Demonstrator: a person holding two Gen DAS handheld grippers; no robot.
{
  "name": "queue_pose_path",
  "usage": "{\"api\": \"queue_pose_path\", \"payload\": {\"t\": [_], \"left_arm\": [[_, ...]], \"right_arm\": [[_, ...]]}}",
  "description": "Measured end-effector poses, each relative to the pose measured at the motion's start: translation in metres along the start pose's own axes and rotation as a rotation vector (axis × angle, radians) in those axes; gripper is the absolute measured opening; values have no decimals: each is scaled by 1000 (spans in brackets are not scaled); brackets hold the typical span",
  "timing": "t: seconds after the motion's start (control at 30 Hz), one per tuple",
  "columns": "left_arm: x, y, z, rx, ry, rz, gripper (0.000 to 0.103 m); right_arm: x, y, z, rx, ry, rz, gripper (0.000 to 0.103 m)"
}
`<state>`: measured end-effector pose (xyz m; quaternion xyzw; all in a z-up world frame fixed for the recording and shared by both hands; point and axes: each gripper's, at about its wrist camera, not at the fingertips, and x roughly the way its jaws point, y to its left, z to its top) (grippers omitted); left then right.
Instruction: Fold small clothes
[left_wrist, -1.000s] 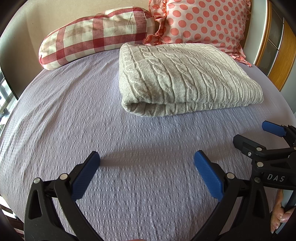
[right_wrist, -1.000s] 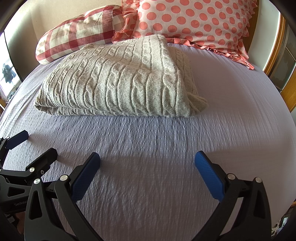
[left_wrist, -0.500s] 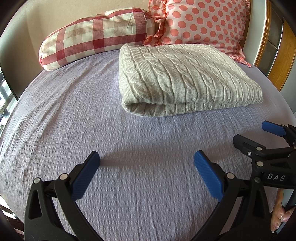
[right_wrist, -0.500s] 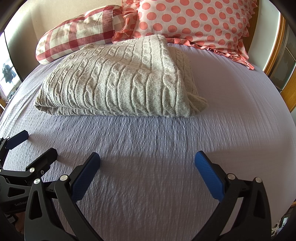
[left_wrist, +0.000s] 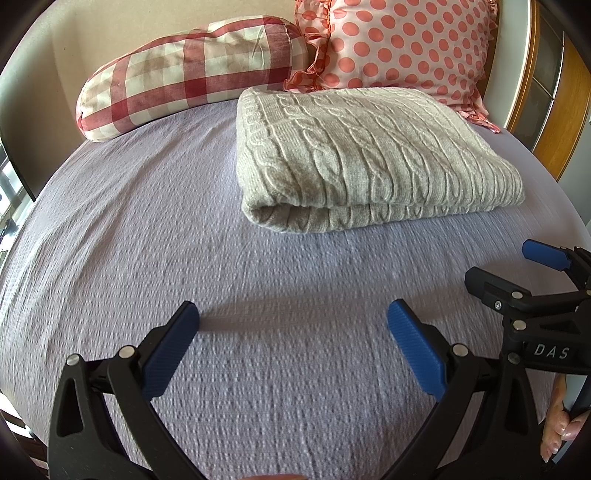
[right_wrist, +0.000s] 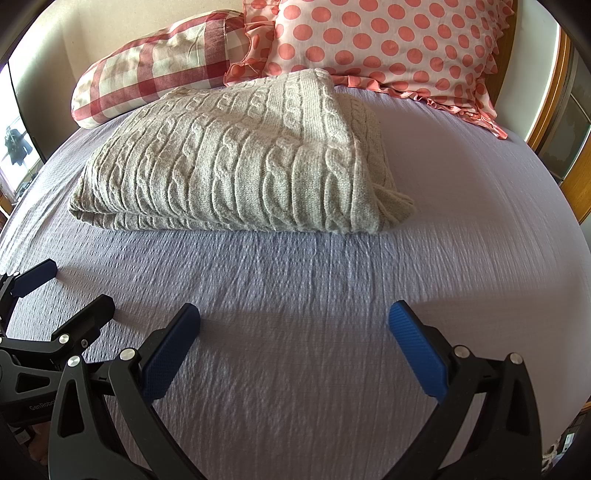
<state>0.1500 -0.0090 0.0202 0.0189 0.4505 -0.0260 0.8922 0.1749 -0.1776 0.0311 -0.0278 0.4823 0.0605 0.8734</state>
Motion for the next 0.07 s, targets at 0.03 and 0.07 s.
{"api": "queue_pose_path", "payload": {"t": [0.03,0.07], "left_arm": [[0,0,0,0,0,0,101],[0,0,0,-1,0,1,101]], "right_arm": [[0,0,0,0,0,0,102],[0,0,0,0,0,0,102]]}}
